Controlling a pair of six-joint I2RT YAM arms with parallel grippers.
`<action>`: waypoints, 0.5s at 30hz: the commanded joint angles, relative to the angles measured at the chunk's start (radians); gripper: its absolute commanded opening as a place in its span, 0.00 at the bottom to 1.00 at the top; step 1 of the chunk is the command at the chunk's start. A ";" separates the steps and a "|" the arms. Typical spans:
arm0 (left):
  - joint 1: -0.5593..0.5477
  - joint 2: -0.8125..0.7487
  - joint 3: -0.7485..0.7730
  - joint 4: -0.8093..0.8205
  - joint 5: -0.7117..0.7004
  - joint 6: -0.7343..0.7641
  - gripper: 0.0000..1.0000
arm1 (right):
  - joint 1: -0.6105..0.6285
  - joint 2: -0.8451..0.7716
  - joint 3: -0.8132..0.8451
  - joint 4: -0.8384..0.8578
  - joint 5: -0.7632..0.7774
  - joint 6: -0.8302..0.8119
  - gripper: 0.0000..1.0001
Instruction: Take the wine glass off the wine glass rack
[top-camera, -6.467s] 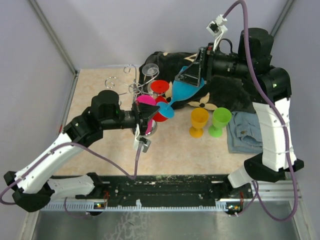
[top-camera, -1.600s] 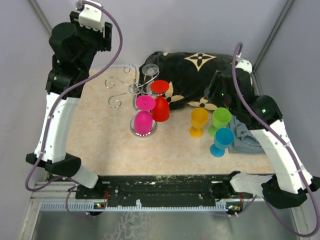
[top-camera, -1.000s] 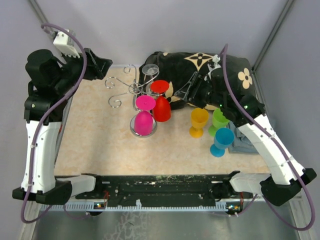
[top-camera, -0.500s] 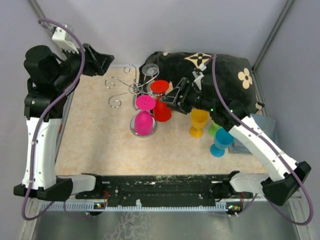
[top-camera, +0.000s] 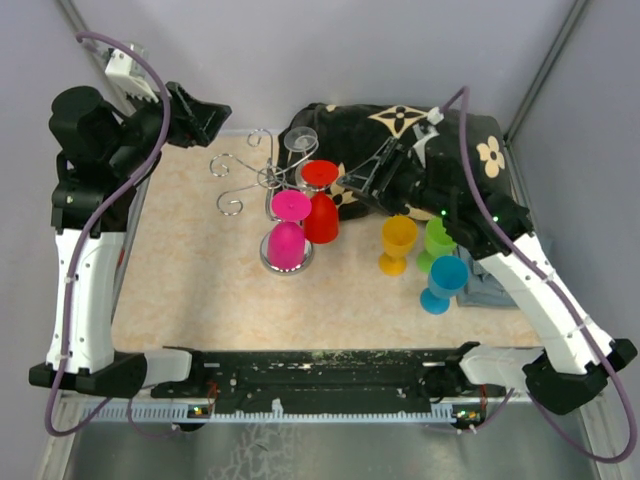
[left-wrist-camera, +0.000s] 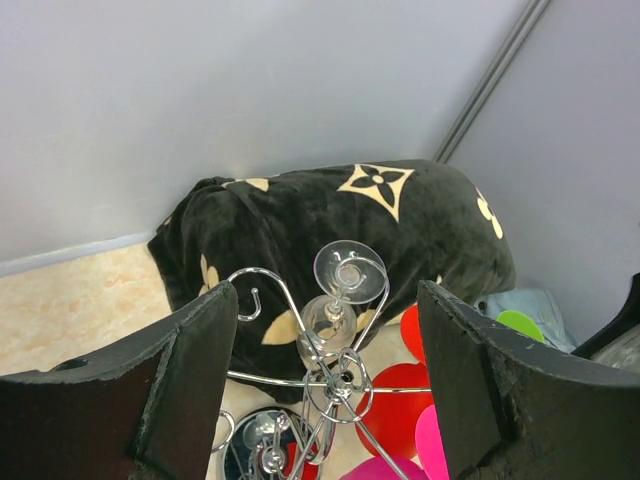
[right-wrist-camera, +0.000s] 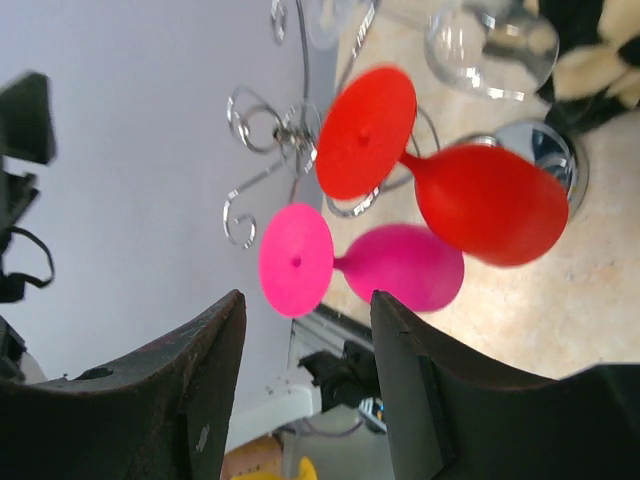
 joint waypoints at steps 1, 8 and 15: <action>0.009 -0.005 0.010 0.044 0.017 -0.003 0.77 | -0.104 0.021 0.131 -0.033 0.023 -0.093 0.53; 0.010 -0.014 0.003 0.048 0.037 -0.020 0.78 | -0.185 0.302 0.315 0.101 -0.101 -0.174 0.54; 0.012 -0.027 -0.030 0.070 0.069 -0.093 0.80 | -0.210 0.496 0.448 0.155 -0.197 -0.177 0.54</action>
